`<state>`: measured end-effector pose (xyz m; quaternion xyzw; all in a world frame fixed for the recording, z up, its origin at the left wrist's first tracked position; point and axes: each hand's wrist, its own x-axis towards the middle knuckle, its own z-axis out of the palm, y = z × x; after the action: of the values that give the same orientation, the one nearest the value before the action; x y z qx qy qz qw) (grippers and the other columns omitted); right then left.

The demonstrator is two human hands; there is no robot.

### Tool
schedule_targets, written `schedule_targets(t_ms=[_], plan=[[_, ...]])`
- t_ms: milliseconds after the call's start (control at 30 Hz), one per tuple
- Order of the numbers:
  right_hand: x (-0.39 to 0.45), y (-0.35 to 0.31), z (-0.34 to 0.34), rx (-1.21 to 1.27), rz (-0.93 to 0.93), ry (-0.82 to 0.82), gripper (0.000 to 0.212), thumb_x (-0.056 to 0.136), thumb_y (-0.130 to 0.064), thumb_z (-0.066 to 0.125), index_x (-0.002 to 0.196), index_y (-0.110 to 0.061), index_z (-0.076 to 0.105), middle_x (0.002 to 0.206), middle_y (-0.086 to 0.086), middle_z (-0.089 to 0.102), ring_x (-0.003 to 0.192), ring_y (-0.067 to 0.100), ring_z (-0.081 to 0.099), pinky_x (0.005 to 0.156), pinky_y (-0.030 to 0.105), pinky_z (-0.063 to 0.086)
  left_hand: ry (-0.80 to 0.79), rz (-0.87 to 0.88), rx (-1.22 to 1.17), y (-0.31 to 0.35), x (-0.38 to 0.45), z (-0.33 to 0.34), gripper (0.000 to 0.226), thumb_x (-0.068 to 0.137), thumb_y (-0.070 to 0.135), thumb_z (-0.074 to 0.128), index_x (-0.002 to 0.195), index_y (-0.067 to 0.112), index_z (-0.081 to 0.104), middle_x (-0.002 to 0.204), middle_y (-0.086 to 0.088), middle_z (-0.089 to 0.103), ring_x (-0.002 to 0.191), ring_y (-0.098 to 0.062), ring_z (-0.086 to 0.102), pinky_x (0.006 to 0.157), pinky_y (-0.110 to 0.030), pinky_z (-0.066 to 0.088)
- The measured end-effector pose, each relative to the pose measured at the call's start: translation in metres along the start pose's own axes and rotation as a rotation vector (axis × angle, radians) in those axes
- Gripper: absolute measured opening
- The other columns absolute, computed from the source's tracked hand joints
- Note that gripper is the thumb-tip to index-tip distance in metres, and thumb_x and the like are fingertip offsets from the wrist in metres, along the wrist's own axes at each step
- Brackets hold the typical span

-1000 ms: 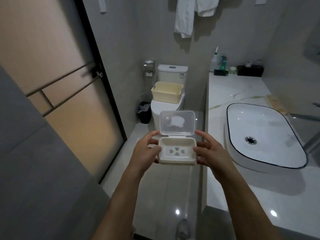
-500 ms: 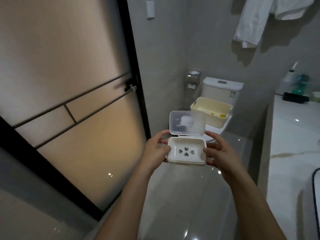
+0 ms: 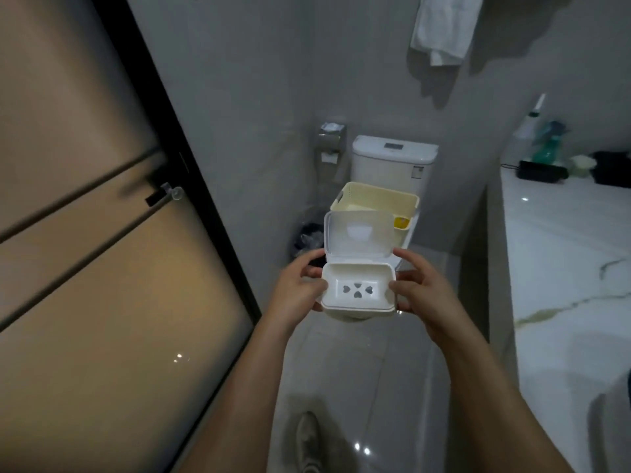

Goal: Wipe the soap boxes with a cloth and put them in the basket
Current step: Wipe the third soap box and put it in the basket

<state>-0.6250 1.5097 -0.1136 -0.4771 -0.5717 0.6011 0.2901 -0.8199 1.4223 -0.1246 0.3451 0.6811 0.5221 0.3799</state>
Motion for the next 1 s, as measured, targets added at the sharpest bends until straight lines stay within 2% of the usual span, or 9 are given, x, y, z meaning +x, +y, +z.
schedule_targets(t_ms=[100,233,400,567,700,767,900,1000], plan=[[0.042,0.002,-0.004,-0.014,0.025,0.068,0.059,0.091,0.007,0.059,0.131,-0.036,0.055,0.115,0.015,0.061,0.105,0.031,0.064,0.09,0.052,0.057,-0.083,-0.018,-0.003,-0.005,0.056,0.008,0.062,0.081,-0.005,0.058,0.133,0.029,0.058,0.111,-0.014,0.064,0.095,-0.029,0.068,0.064,-0.037,0.06],[0.105,-0.001,-0.001,-0.044,0.057,0.136,0.059,0.091,0.006,0.061,0.135,-0.032,0.054,0.117,0.016,0.061,0.107,0.032,0.063,0.088,0.048,0.058,-0.171,-0.04,0.005,-0.005,0.134,0.012,0.064,0.081,-0.006,0.059,0.134,0.03,0.057,0.112,-0.011,0.066,0.098,-0.027,0.067,0.064,-0.037,0.061],[0.189,-0.005,0.008,-0.085,0.114,0.183,0.064,0.089,0.006,0.063,0.138,-0.032,0.05,0.118,0.012,0.061,0.105,0.027,0.063,0.085,0.044,0.059,-0.226,-0.083,0.052,-0.004,0.235,0.014,0.063,0.08,-0.005,0.064,0.132,0.032,0.059,0.11,-0.007,0.065,0.099,-0.025,0.066,0.067,-0.048,0.062],[0.264,0.009,0.007,-0.051,0.223,0.173,0.07,0.085,0.009,0.064,0.141,-0.031,0.048,0.122,0.012,0.06,0.111,0.028,0.061,0.088,0.043,0.058,-0.288,-0.133,0.109,-0.019,0.316,0.029,0.063,0.081,-0.005,0.065,0.131,0.032,0.058,0.112,-0.009,0.063,0.099,-0.028,0.065,0.062,-0.04,0.061],[0.317,0.036,0.005,0.053,0.325,0.148,0.07,0.084,0.013,0.058,0.14,-0.029,0.048,0.121,0.014,0.06,0.103,0.026,0.063,0.081,0.038,0.057,-0.3,-0.201,0.144,-0.045,0.365,0.047,0.067,0.081,-0.01,0.061,0.135,0.029,0.057,0.118,-0.01,0.06,0.099,-0.03,0.063,0.057,-0.033,0.056],[0.34,0.05,0.002,0.081,0.364,0.135,0.072,0.084,0.014,0.056,0.138,-0.032,0.049,0.126,0.016,0.059,0.109,0.03,0.062,0.085,0.04,0.056,-0.318,-0.259,0.15,-0.058,0.386,0.057,0.07,0.08,-0.013,0.056,0.136,0.028,0.057,0.12,-0.011,0.058,0.101,-0.031,0.062,0.06,-0.034,0.056],[0.385,0.079,-0.01,0.125,0.457,0.1,0.075,0.083,0.016,0.057,0.142,-0.03,0.048,0.136,0.017,0.052,0.122,0.034,0.056,0.101,0.05,0.051,-0.332,-0.353,0.128,-0.085,0.42,0.078,0.069,0.08,-0.012,0.056,0.136,0.029,0.056,0.122,-0.012,0.057,0.092,-0.029,0.063,0.068,-0.037,0.056],[0.421,0.098,-0.018,0.163,0.514,0.078,0.074,0.083,0.017,0.056,0.141,-0.028,0.048,0.138,0.018,0.05,0.123,0.035,0.055,0.104,0.052,0.048,-0.321,-0.433,0.083,-0.104,0.448,0.094,0.067,0.08,-0.011,0.055,0.134,0.029,0.057,0.125,-0.014,0.056,0.101,-0.033,0.062,0.082,-0.046,0.057]])
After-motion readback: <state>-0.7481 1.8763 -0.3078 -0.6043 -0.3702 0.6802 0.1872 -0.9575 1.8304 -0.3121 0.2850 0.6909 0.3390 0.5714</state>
